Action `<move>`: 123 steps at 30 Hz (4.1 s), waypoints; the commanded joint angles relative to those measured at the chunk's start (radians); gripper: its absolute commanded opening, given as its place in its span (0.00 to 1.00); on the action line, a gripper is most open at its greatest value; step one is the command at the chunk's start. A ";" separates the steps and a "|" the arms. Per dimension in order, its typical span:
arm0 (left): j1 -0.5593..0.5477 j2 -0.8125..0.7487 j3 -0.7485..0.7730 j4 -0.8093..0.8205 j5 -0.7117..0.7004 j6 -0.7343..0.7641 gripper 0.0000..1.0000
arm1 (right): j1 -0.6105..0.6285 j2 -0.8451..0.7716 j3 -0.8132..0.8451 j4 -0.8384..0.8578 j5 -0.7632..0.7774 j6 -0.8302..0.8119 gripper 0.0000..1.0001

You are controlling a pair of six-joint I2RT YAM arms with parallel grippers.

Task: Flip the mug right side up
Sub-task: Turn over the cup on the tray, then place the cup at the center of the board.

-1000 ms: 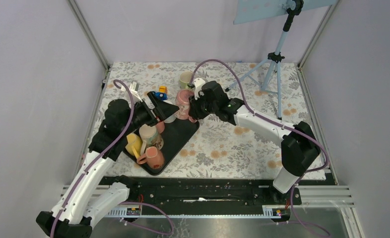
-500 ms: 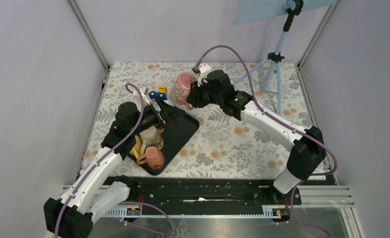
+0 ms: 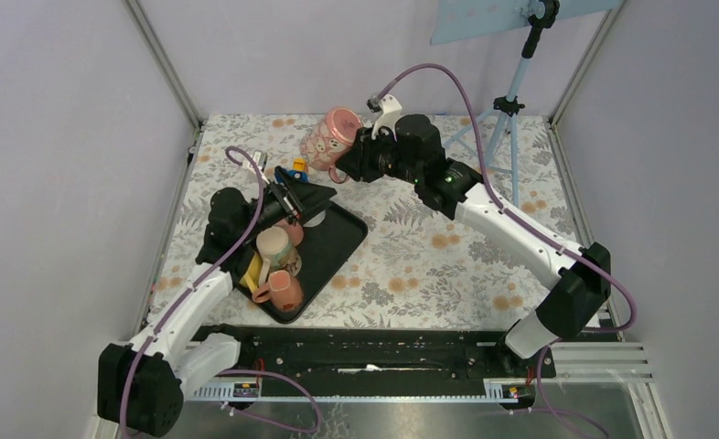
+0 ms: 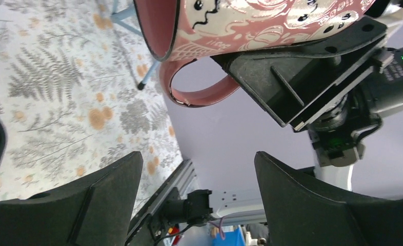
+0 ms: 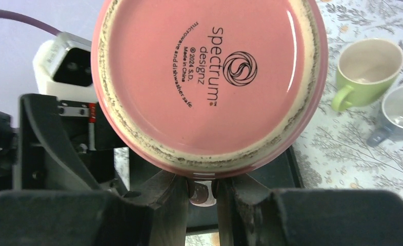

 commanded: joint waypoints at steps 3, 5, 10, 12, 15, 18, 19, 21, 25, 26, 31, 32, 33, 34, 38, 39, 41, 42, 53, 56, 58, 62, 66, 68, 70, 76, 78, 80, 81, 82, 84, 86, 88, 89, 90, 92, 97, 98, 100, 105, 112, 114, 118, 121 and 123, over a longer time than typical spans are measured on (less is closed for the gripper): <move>0.021 0.041 -0.064 0.395 0.062 -0.153 0.83 | -0.007 -0.094 0.023 0.273 -0.068 0.125 0.00; 0.027 0.056 -0.088 0.482 0.056 -0.198 0.82 | -0.007 -0.101 0.009 0.297 -0.078 0.152 0.00; 0.030 0.109 -0.121 0.696 0.032 -0.321 0.79 | -0.011 -0.111 -0.018 0.352 -0.109 0.207 0.00; 0.029 0.126 -0.118 0.740 0.028 -0.345 0.78 | -0.015 -0.110 -0.025 0.370 -0.128 0.229 0.00; 0.029 0.148 -0.117 0.791 0.023 -0.378 0.74 | -0.019 -0.110 -0.034 0.398 -0.148 0.261 0.00; 0.029 0.172 -0.120 0.865 0.018 -0.426 0.68 | -0.023 -0.110 -0.043 0.428 -0.159 0.289 0.00; 0.029 0.180 -0.120 0.886 0.014 -0.439 0.66 | -0.024 -0.109 -0.046 0.438 -0.166 0.299 0.00; 0.029 0.198 -0.115 0.911 0.013 -0.453 0.61 | -0.026 -0.107 -0.054 0.461 -0.176 0.322 0.00; 0.028 0.215 -0.101 0.929 0.015 -0.461 0.58 | -0.030 -0.106 -0.075 0.504 -0.191 0.365 0.00; 0.028 0.217 -0.099 0.928 0.014 -0.461 0.57 | -0.031 -0.103 -0.077 0.514 -0.198 0.376 0.00; 0.027 0.247 -0.082 0.968 0.010 -0.480 0.53 | -0.034 -0.097 -0.094 0.552 -0.219 0.420 0.00; 0.028 0.252 -0.077 0.971 0.012 -0.481 0.53 | -0.034 -0.095 -0.098 0.562 -0.223 0.427 0.00; 0.027 0.255 -0.076 0.978 0.010 -0.483 0.53 | -0.033 -0.094 -0.100 0.570 -0.227 0.433 0.00; 0.028 0.262 -0.075 0.987 0.008 -0.487 0.52 | -0.033 -0.091 -0.100 0.576 -0.232 0.441 0.00; 0.026 0.281 -0.063 1.021 0.000 -0.508 0.52 | -0.036 -0.086 -0.106 0.592 -0.241 0.462 0.00; 0.026 0.285 -0.060 1.031 -0.002 -0.513 0.52 | -0.036 -0.086 -0.108 0.595 -0.241 0.464 0.00; 0.024 0.296 -0.050 1.043 -0.006 -0.519 0.51 | -0.036 -0.084 -0.111 0.606 -0.245 0.475 0.00; 0.024 0.301 -0.046 1.047 -0.008 -0.520 0.50 | -0.035 -0.082 -0.112 0.609 -0.246 0.478 0.00; -0.002 0.343 -0.006 1.073 -0.007 -0.533 0.45 | -0.035 -0.069 -0.119 0.647 -0.254 0.504 0.00; -0.008 0.346 -0.006 1.075 -0.010 -0.529 0.42 | -0.036 -0.064 -0.121 0.666 -0.255 0.514 0.00; -0.010 0.345 -0.005 1.073 -0.010 -0.527 0.40 | -0.036 -0.060 -0.119 0.665 -0.257 0.516 0.00; -0.010 0.346 -0.003 1.070 -0.017 -0.529 0.39 | -0.036 -0.058 -0.120 0.668 -0.268 0.516 0.00; -0.011 0.349 -0.001 1.090 -0.042 -0.541 0.39 | -0.036 -0.067 -0.140 0.671 -0.265 0.515 0.00; -0.010 0.350 0.009 1.086 -0.044 -0.540 0.37 | -0.035 -0.070 -0.147 0.674 -0.263 0.516 0.00; -0.010 0.353 0.020 1.077 -0.044 -0.538 0.33 | -0.034 -0.070 -0.155 0.679 -0.260 0.518 0.00; -0.011 0.355 0.030 1.038 -0.035 -0.517 0.13 | -0.035 -0.077 -0.175 0.682 -0.244 0.511 0.00; -0.010 0.348 0.026 1.014 -0.036 -0.501 0.00 | -0.036 -0.077 -0.179 0.681 -0.247 0.511 0.00; -0.009 0.339 0.034 0.972 -0.028 -0.472 0.00 | -0.036 -0.079 -0.193 0.683 -0.244 0.508 0.00; -0.008 0.333 0.040 0.953 -0.025 -0.455 0.00 | -0.036 -0.082 -0.199 0.683 -0.241 0.507 0.00; -0.010 0.328 0.045 0.932 -0.022 -0.440 0.00 | -0.035 -0.084 -0.206 0.683 -0.237 0.506 0.00; -0.009 0.315 0.063 0.882 -0.012 -0.394 0.00 | -0.036 -0.089 -0.216 0.677 -0.234 0.504 0.02; -0.010 0.299 0.084 0.827 -0.004 -0.355 0.00 | -0.035 -0.094 -0.222 0.670 -0.230 0.496 0.12; -0.010 0.286 0.110 0.779 0.005 -0.321 0.00 | -0.035 -0.096 -0.225 0.660 -0.227 0.487 0.19; -0.011 0.281 0.122 0.756 0.008 -0.307 0.00 | -0.036 -0.099 -0.229 0.655 -0.223 0.483 0.24; -0.010 0.277 0.131 0.732 0.009 -0.291 0.00 | -0.036 -0.102 -0.235 0.654 -0.218 0.481 0.31; -0.011 0.268 0.146 0.697 0.010 -0.266 0.00 | -0.035 -0.108 -0.248 0.656 -0.204 0.482 0.43; -0.010 0.250 0.174 0.608 0.006 -0.205 0.00 | -0.036 -0.121 -0.278 0.653 -0.169 0.500 0.72; -0.011 0.249 0.184 0.588 0.009 -0.191 0.00 | -0.035 -0.121 -0.284 0.652 -0.166 0.500 0.74; -0.011 0.249 0.202 0.551 0.013 -0.167 0.00 | -0.035 -0.121 -0.291 0.638 -0.157 0.498 0.78; -0.010 0.238 0.252 0.411 0.004 -0.072 0.00 | -0.036 -0.136 -0.315 0.595 -0.122 0.488 0.84; -0.012 0.242 0.322 0.221 -0.004 0.050 0.00 | -0.035 -0.221 -0.382 0.396 -0.032 0.423 0.99; -0.011 0.250 0.342 0.176 -0.002 0.085 0.00 | -0.036 -0.258 -0.411 0.333 -0.009 0.399 1.00; -0.013 0.278 0.371 0.110 0.003 0.130 0.00 | -0.036 -0.338 -0.438 0.117 0.109 0.359 1.00; -0.025 0.301 0.417 0.020 -0.002 0.188 0.00 | -0.036 -0.378 -0.409 -0.089 0.220 0.333 1.00; -0.037 0.329 0.457 -0.050 -0.010 0.232 0.00 | -0.036 -0.397 -0.383 -0.210 0.321 0.323 1.00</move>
